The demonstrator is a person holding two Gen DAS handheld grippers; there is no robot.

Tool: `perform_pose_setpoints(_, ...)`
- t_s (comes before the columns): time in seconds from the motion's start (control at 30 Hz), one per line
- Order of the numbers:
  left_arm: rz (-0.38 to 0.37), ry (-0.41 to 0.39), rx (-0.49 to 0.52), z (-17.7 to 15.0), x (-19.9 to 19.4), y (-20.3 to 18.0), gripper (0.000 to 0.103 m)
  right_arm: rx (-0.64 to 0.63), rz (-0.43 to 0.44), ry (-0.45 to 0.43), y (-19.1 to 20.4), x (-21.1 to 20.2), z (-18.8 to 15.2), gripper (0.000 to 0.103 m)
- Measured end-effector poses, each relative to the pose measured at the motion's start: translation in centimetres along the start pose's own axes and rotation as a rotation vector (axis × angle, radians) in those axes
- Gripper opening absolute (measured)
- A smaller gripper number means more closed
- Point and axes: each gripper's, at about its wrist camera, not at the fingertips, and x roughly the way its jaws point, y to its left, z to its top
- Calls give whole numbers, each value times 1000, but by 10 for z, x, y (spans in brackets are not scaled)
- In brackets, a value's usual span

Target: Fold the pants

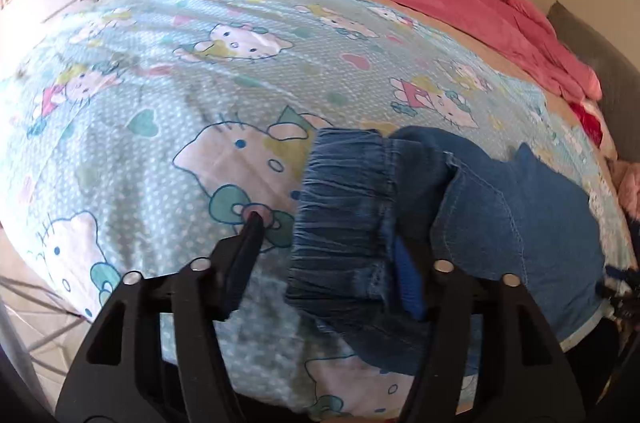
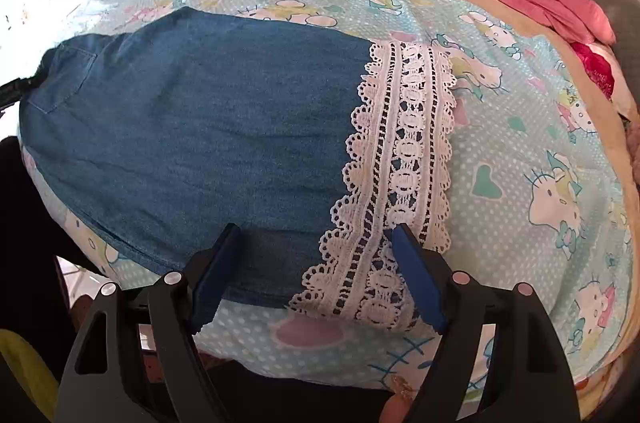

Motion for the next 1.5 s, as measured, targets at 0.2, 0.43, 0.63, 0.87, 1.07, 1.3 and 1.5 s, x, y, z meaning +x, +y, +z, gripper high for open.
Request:
perform_pose_setpoints(0.2,30,-134,68,6,-55,-16,68,7,31,-70,2,-25,4,77)
perform_pose_setpoints(0.43,-107,-193,161,14,-83,-73,84,17,90,-265,20,-62,34,88)
perform_pose_setpoints(0.63,-256,-39,258,0,-32,-141,86,8,109,-259,35,-41,75,88)
perform_pose_setpoints(0.87,-155,118,329,-25,37,-161,87,-4,147,-101,42,26,95,88)
perform_pose_setpoints(1.07,-133,109,352,-32,46,-146,87,44,44,-16,15,56,84,90)
perform_pose_setpoints(1.3,-153,93,349,-30,47,-141,87,58,13,-19,6,52,77,90)
perform_pose_setpoints(1.5,-166,57,325,-25,23,-142,89,114,68,-124,1,13,73,92)
